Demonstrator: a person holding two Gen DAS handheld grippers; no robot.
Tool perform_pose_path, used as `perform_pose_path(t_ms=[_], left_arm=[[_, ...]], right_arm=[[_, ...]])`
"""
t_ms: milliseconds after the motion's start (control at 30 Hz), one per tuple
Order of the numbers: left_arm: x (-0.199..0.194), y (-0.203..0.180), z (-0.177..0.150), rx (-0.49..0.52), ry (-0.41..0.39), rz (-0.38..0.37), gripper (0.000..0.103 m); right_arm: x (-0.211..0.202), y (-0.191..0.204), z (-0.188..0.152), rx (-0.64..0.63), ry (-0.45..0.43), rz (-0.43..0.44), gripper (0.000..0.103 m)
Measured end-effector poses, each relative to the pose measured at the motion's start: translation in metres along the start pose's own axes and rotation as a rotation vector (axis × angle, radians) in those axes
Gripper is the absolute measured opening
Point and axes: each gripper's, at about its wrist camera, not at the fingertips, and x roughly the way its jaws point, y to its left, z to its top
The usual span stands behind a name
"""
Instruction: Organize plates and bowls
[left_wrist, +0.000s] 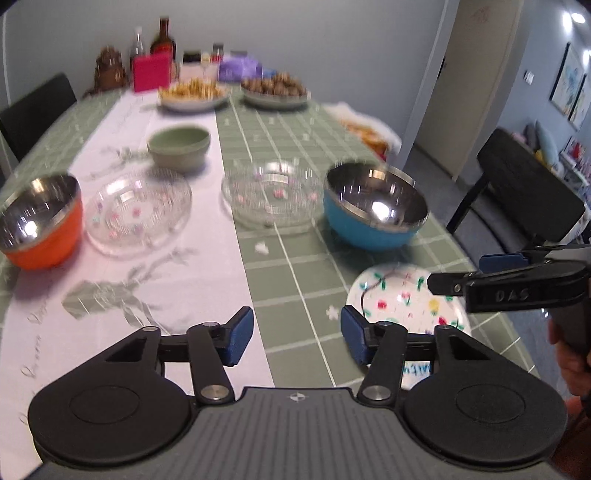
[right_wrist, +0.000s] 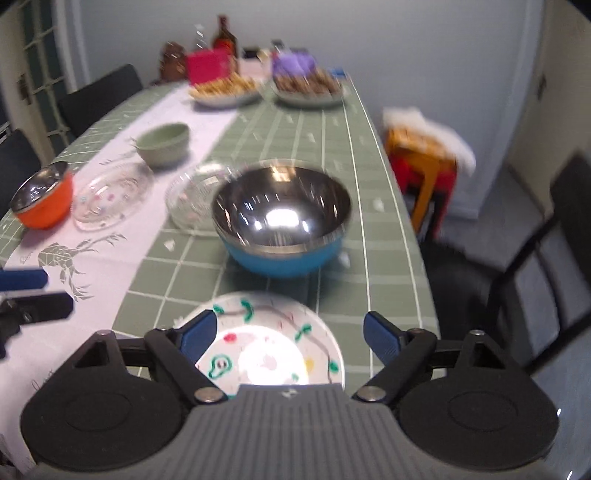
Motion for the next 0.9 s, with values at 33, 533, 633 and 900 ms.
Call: perform_pose_path(t_ms=[33, 533, 633, 900], left_arm=[[0.008, -0.001, -0.002, -0.011, 0.038, -0.007, 0.062], [0.059, -0.003, 0.002, -0.178, 0.243, -0.09, 0.052], [0.062, -0.005, 0.004, -0.185, 0.221, -0.085, 0.046], [0.072, -0.013, 0.006, -0.201, 0.208, -0.122, 0.034]], right_arm=[[0.005, -0.005, -0.001, 0.035, 0.026, 0.012, 0.078], [0.038, -0.047, -0.007, 0.37, 0.204, 0.037, 0.046], [0.039, -0.054, -0.009, 0.411, 0.214, 0.044, 0.043], [0.038, -0.058, -0.011, 0.44, 0.206, 0.016, 0.026]])
